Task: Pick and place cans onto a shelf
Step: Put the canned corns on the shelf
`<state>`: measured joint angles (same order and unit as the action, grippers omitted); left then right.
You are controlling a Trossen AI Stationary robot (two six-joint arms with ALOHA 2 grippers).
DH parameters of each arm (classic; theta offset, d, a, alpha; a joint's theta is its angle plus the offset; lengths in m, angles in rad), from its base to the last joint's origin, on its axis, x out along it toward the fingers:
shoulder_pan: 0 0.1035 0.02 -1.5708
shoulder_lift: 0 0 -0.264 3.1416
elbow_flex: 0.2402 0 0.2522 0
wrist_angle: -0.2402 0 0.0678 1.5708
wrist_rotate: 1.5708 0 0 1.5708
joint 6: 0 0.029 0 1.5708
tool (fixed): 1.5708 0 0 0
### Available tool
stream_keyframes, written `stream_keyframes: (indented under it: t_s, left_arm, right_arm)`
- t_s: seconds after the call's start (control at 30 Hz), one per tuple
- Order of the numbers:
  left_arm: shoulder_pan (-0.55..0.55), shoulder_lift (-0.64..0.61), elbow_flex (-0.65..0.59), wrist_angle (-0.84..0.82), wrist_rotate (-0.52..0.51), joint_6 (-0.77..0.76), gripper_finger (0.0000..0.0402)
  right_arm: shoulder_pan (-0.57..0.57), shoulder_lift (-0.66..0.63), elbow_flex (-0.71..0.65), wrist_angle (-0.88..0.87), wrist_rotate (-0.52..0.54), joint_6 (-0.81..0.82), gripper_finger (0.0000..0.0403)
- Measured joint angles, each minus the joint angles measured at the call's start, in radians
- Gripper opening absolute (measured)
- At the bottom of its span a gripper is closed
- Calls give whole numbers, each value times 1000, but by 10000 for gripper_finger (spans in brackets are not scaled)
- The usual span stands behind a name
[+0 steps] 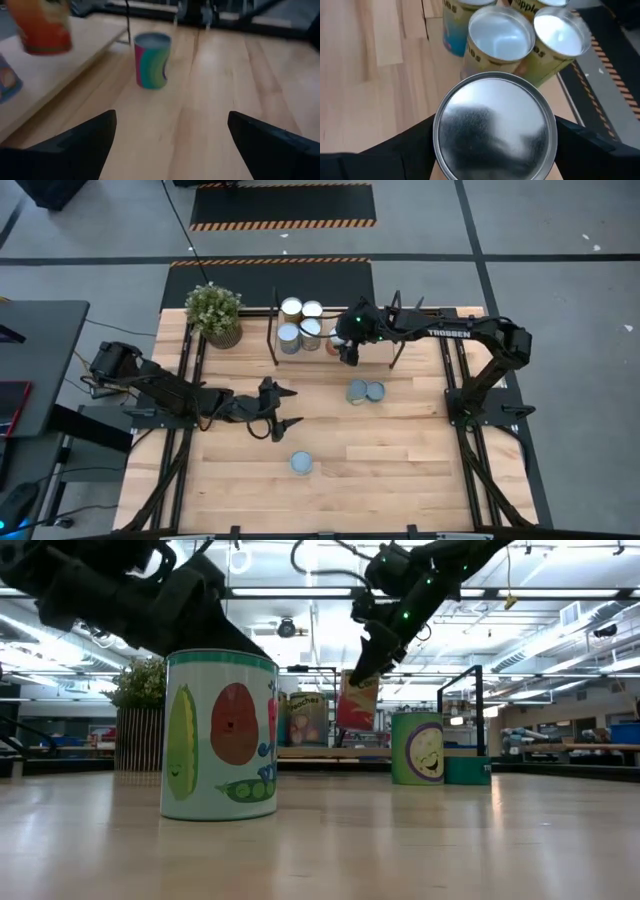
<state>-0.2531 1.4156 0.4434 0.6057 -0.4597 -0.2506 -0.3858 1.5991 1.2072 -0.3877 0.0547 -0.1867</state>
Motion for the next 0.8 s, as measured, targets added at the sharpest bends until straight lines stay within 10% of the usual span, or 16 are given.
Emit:
stream_keyframes:
  t_s: [0.8]
  left_arm:
    - [-4,-108,-109,130,-11,-27,389]
  right_arm:
    - [-65,37,15,37,-80,0,336]
